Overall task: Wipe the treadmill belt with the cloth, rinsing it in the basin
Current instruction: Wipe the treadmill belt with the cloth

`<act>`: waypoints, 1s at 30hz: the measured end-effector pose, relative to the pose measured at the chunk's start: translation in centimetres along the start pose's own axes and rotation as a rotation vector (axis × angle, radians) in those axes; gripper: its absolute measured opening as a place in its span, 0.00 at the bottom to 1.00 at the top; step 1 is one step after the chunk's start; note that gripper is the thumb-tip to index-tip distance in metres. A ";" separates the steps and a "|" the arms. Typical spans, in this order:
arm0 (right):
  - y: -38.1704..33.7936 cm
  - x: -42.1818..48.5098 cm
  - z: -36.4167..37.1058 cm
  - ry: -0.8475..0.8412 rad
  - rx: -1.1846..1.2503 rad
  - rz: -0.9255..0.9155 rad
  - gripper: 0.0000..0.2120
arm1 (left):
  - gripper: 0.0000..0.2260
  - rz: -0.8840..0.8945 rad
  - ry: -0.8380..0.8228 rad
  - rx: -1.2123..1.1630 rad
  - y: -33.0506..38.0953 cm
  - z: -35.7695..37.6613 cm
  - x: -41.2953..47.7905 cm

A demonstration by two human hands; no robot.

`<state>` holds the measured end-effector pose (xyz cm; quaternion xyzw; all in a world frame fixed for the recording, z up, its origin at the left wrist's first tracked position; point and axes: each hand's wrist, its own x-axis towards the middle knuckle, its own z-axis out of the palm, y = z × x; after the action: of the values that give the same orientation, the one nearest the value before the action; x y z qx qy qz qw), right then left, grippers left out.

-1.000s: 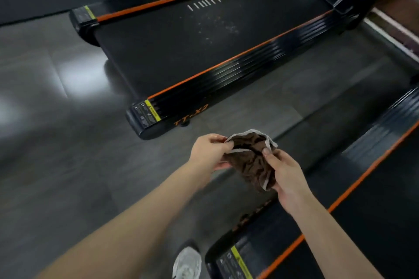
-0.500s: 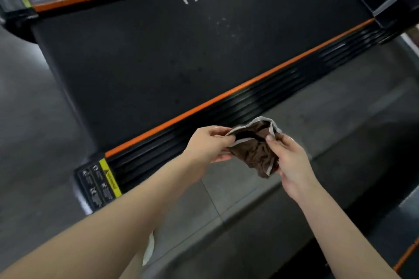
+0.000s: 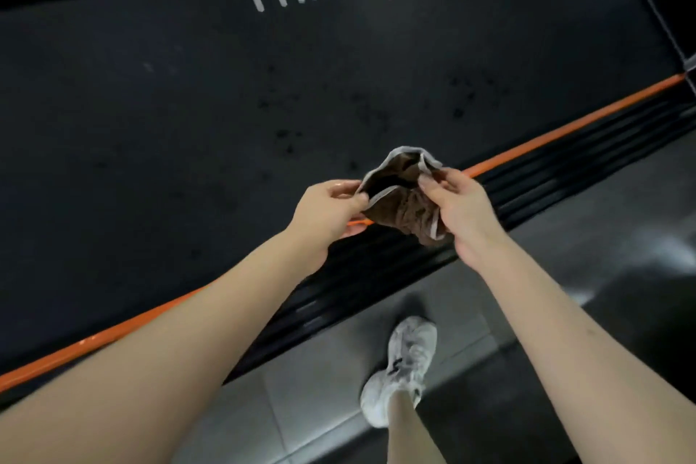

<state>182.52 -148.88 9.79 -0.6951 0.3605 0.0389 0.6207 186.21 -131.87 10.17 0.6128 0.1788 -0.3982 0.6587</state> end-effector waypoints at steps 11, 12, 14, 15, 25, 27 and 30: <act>0.5 20.8 -10.3 0.245 -1.037 -0.357 0.15 | 0.07 0.190 0.514 0.143 0.7 4.7 12.0; 1.1 22.3 -10.6 0.197 -1.120 -0.410 0.16 | 0.07 0.204 0.536 0.233 0.3 4.8 12.8; 2.7 24.7 -10.8 0.056 -1.303 -0.546 0.21 | 0.08 0.255 0.552 0.483 -0.7 5.8 14.2; 3.6 25.6 -10.8 -0.050 -1.406 -0.591 0.24 | 0.09 0.325 0.557 0.610 -1.3 6.4 15.1; 6.6 32.2 -14.0 -0.323 -1.438 -1.141 0.18 | 0.23 0.370 0.577 1.287 -4.2 15.7 25.6; 6.0 33.9 -16.2 -0.495 -1.445 -1.286 0.17 | 0.24 0.313 0.662 1.316 -5.2 16.9 26.7; 4.0 39.6 -21.3 -0.503 -1.479 -1.414 0.17 | 0.25 0.328 0.751 1.323 -5.8 17.2 27.4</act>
<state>201.15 -185.70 -8.55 -0.9247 -0.3796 0.0214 -0.0194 194.50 -156.18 -10.32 0.9909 0.0223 -0.0852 0.1018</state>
